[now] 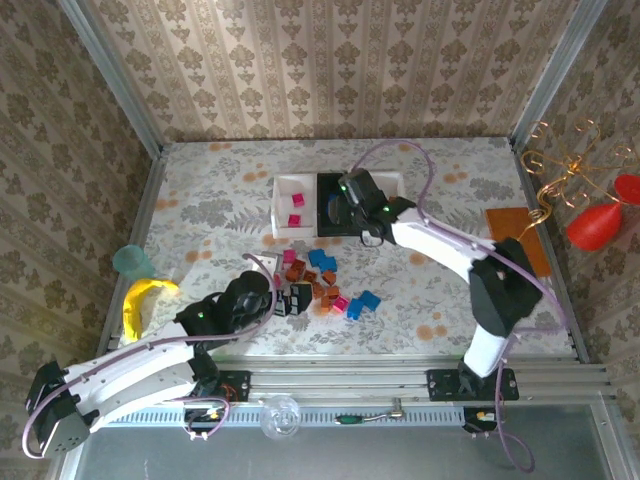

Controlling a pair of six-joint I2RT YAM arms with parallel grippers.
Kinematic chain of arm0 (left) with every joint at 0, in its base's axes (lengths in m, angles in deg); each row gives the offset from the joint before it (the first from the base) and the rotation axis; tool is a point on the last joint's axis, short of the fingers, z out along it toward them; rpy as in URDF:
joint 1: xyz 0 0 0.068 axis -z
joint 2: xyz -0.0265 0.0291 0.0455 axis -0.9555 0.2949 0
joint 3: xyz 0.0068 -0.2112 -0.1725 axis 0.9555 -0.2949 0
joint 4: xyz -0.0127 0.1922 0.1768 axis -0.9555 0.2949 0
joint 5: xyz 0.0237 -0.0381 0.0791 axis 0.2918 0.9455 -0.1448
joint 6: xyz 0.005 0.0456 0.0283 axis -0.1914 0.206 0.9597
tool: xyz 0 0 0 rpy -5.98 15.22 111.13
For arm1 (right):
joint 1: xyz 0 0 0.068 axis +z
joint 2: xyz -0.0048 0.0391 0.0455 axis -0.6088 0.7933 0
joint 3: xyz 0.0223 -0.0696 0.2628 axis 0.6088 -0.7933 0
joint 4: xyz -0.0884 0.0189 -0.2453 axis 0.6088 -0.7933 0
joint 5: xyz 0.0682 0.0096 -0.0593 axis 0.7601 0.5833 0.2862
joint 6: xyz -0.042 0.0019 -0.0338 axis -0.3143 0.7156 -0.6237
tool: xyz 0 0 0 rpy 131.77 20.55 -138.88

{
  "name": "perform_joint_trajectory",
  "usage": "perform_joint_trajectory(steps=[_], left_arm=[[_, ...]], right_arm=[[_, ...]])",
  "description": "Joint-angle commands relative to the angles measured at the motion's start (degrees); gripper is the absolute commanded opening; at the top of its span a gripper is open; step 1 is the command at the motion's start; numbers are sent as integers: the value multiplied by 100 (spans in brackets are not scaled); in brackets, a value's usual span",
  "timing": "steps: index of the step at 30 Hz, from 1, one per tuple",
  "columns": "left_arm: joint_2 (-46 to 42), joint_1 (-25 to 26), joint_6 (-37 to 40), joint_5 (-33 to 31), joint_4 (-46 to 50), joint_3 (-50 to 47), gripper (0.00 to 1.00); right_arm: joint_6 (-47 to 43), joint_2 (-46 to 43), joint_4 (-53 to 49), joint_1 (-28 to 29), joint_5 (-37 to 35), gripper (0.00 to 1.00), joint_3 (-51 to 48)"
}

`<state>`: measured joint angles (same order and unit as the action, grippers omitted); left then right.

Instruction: Sort the legos into containers by color

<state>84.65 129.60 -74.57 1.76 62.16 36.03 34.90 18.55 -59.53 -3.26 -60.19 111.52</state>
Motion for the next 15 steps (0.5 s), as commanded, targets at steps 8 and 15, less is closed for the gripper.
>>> perform_joint_trajectory(steps=[8, 15], left_arm=[[-164, 143, -180, -238, 550, -25, 100], [-74, 143, -146, -181, 548, -38, 100]], right_arm=[[276, 1864, -733, -227, -27, 52, 2092], [335, 2034, -1012, -295, 164, 74, 2665]])
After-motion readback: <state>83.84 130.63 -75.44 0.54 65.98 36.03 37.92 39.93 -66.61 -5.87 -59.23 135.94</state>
